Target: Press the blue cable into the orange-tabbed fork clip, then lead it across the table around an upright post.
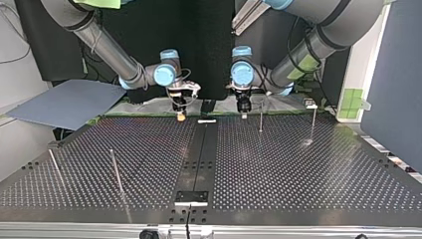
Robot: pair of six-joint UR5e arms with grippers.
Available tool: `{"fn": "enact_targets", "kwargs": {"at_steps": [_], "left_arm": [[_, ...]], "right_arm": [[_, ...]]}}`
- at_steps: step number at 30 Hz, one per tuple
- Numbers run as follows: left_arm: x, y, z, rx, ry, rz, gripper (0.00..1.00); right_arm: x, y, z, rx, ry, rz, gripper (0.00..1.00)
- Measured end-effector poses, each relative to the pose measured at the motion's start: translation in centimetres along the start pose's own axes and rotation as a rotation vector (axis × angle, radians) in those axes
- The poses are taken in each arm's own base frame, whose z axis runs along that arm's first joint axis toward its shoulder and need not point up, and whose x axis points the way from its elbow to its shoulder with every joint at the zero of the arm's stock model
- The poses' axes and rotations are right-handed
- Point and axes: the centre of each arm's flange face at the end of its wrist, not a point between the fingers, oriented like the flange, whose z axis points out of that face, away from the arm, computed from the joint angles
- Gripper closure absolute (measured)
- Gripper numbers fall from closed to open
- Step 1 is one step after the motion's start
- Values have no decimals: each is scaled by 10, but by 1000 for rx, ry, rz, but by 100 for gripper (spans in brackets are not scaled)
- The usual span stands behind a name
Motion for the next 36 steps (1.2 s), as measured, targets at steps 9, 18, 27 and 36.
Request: {"fn": "enact_targets", "kwargs": {"at_steps": [9,18,27,36], "left_arm": [[-44,-8,-16,8,0,-26,98],[-88,-17,-34,28,-22,-38,98],[-140,-23,-44,45,-91,-73,98],[-184,-27,-51,47,-118,-76,98]], "right_arm": [[55,-3,-8,9,5,4,100],[111,-8,-15,28,40,10,100],[170,-13,-28,38,72,12,100],[230,-18,-46,47,136,19,100]]}}
